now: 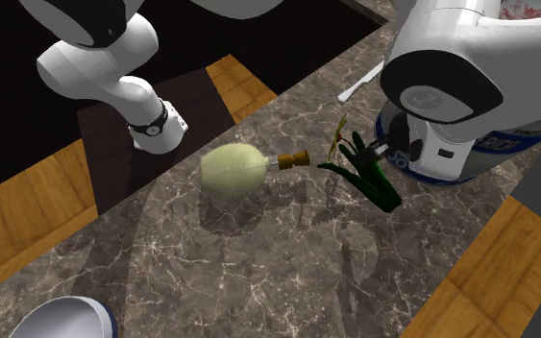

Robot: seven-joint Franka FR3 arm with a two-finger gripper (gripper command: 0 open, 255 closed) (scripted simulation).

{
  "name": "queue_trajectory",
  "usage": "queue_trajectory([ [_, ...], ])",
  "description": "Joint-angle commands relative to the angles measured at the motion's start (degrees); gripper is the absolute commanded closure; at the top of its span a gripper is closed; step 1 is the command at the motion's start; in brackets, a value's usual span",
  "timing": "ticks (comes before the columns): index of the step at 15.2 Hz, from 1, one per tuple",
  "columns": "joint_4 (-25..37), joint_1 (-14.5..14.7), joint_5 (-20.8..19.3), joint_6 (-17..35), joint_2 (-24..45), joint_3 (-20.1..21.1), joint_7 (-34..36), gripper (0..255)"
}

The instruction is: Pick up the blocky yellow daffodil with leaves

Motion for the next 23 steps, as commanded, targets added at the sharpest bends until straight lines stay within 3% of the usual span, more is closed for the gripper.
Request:
queue_trajectory([
  [1, -0.99, 0.0, -0.13, 1.33, 0.35, -0.09, -0.1, 0],
  [5, -2.31, -0.02, -0.31, 3.06, 0.81, -0.22, -0.23, 0],
  [6, -2.31, -0.02, -0.31, 3.06, 0.82, -0.22, -0.24, 255],
  [15, -2.31, -0.02, -0.31, 3.06, 0.81, -0.22, -0.23, 255],
  [23, 2.2, 0.13, 0.15, -2.46, -0.34, 0.15, 0.24, 255],
])
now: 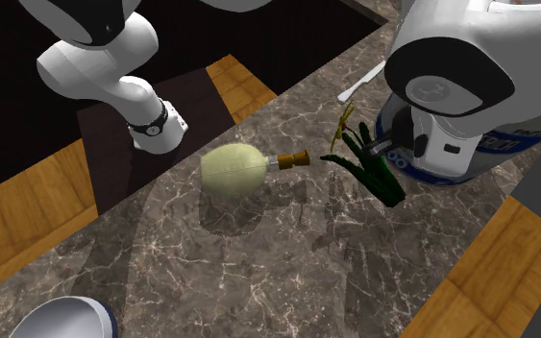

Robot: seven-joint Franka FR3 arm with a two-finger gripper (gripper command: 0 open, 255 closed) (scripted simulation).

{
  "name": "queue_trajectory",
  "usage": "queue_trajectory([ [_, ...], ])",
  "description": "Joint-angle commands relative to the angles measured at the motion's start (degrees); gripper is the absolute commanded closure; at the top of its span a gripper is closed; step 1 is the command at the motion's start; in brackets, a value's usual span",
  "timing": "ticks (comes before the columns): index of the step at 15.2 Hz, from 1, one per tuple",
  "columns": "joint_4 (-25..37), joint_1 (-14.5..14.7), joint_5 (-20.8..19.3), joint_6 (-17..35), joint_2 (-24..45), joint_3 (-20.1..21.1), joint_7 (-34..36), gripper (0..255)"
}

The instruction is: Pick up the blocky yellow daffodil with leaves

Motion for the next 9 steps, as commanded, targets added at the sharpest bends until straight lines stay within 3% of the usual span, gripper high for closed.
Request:
queue_trajectory([
  [1, 1.57, 0.21, 0.01, -1.48, 0.04, 0.07, 0.25, 255],
  [9, 6.08, 0.6, 0.13, -6.07, -0.14, 0.27, 0.77, 255],
])
